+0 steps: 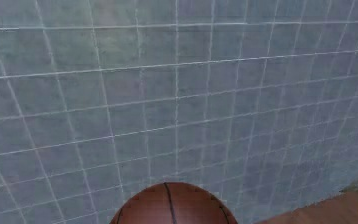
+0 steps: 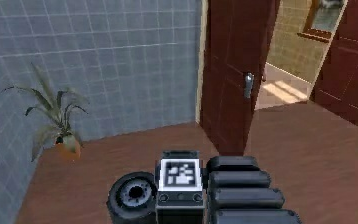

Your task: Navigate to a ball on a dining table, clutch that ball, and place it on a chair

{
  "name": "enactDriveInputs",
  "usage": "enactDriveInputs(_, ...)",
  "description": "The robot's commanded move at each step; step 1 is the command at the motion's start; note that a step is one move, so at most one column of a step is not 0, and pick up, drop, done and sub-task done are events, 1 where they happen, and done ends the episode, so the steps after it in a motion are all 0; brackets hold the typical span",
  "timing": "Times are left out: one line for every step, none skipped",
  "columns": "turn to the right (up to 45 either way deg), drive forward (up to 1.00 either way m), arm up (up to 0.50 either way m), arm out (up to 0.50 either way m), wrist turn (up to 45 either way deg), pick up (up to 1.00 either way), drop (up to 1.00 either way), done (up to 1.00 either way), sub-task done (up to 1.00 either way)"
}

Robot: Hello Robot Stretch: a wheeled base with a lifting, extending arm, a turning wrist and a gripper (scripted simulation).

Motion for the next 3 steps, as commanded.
enactDriveInputs(-27.0,0.00,0.00,0.00,0.0,0.00,0.00,0.00,0.00)
enactDriveInputs(45.0,0.00,0.00,0.00,0.0,0.00,0.00,0.00,0.00)
enactDriveInputs(33.0,0.00,0.00,0.00,0.0,0.00,0.00,0.00,0.00)
